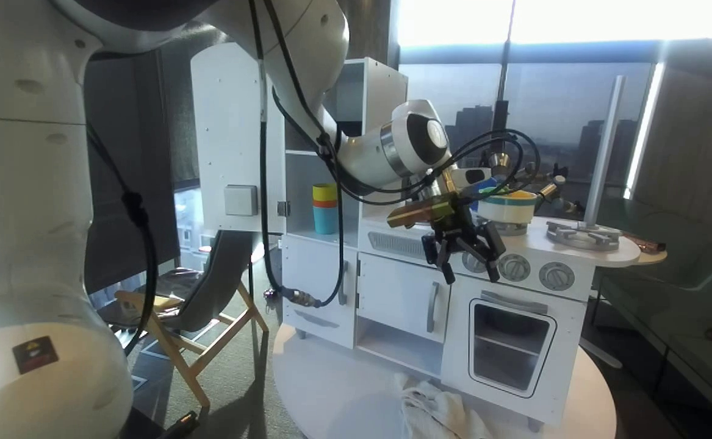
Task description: Turn the dial on the mini stove
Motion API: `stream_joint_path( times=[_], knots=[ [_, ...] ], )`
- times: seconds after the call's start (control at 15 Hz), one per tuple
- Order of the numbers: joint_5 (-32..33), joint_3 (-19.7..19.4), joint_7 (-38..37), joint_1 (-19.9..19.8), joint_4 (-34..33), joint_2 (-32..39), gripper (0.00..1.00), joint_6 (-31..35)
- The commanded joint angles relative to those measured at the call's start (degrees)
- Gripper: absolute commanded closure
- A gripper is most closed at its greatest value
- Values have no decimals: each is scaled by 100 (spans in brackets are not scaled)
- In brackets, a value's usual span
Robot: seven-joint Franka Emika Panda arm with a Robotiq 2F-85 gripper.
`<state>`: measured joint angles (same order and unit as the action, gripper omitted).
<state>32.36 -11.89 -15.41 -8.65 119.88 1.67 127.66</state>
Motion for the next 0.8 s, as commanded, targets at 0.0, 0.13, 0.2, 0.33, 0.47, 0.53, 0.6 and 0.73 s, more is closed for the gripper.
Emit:
stream_joint_path(
  times=[0.0, 0.13, 0.2, 0.33, 0.47, 0.53, 0.6, 0.73],
  knots=[
    [-14, -107, 518, -254, 815, -910, 0, 1078],
    [-320, -198, 868, -371, 1119, -1080, 0, 1796],
    [-465, -246, 912, -430, 1277, -1134, 0, 2182],
    [-1049, -349, 1233, -477, 1613, -1222, 0, 2865],
    [-1803, -476, 1807, -421, 1947, -1208, 0, 3600],
    [-2278, -547, 2139, -333, 2104, -1182, 0, 3947],
    [-2768, -622, 2612, -193, 2249, -1157, 0, 4304],
    [-3754, -921, 3520, 365, 2478, -1161, 0, 4887]
  ],
)
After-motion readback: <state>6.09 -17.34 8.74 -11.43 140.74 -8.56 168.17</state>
